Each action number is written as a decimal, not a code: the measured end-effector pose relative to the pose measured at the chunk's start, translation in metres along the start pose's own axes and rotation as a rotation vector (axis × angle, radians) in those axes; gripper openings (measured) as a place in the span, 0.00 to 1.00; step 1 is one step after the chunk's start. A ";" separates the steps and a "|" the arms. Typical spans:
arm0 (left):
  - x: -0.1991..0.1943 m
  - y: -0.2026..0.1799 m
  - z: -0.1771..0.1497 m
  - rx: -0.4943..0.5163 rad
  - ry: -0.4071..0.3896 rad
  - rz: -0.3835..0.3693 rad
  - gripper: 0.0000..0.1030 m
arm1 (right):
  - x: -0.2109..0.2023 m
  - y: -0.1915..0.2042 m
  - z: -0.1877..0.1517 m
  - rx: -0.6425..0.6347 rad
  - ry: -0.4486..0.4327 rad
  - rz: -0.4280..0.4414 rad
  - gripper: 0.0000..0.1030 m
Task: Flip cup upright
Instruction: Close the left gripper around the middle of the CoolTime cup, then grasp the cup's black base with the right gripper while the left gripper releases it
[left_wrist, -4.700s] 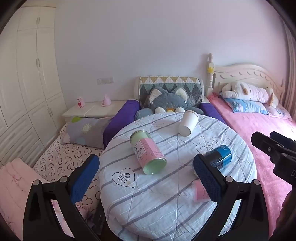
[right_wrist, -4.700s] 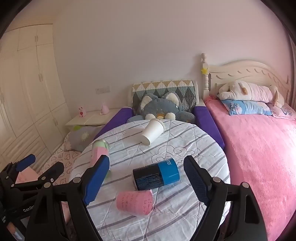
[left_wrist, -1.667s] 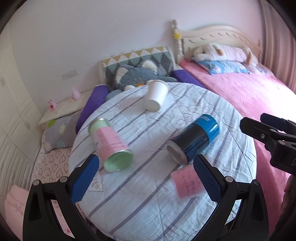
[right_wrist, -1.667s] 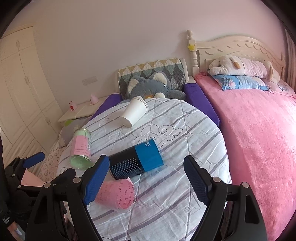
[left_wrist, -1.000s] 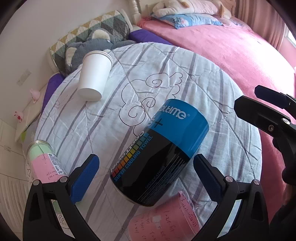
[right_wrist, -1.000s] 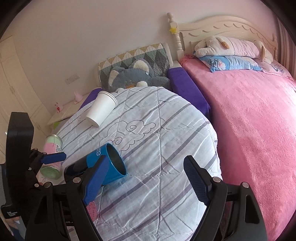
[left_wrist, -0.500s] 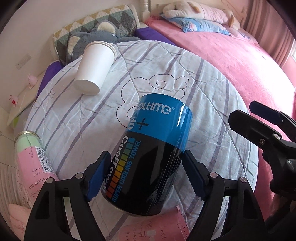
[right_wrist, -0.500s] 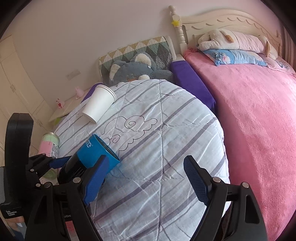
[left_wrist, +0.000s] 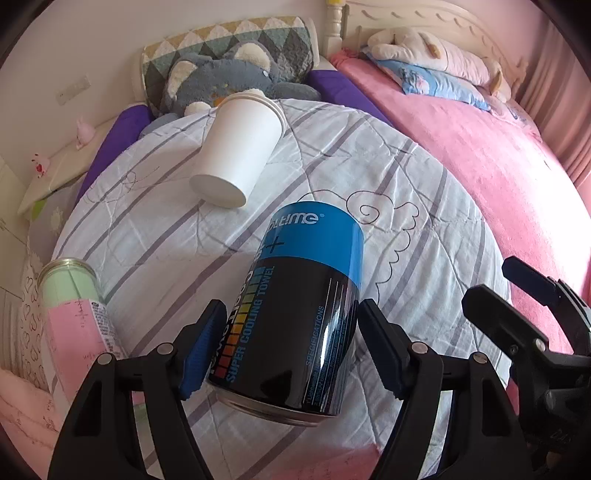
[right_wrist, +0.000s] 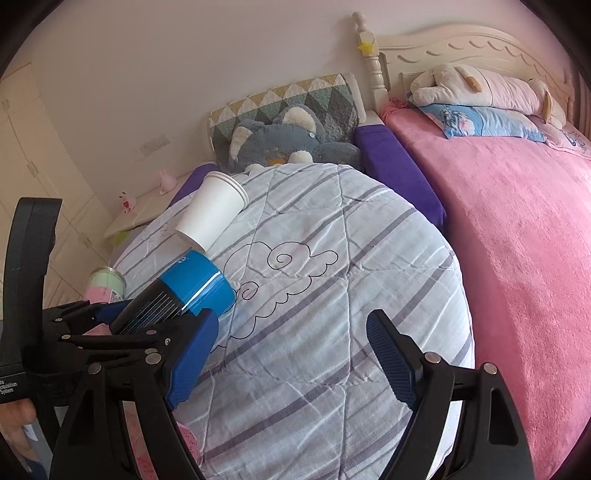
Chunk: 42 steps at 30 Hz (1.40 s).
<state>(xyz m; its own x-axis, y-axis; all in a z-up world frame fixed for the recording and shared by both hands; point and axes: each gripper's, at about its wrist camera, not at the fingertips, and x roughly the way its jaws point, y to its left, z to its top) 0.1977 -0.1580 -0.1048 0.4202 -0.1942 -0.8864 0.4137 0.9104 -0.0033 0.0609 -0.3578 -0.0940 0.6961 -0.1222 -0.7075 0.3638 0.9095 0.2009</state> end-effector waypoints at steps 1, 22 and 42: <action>0.002 -0.001 0.003 0.003 0.004 -0.003 0.72 | 0.001 -0.001 0.000 0.002 0.002 -0.002 0.81; 0.017 -0.014 0.030 0.051 -0.058 0.020 0.76 | 0.030 -0.031 0.028 0.087 0.015 -0.057 0.81; -0.029 0.040 0.000 -0.013 -0.116 0.093 0.90 | 0.072 -0.001 0.037 0.332 0.201 0.249 0.81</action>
<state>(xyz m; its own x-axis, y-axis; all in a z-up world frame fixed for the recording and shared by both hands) 0.2020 -0.1164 -0.0786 0.5474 -0.1487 -0.8235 0.3582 0.9310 0.0700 0.1339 -0.3820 -0.1203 0.6660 0.1934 -0.7205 0.4019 0.7207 0.5649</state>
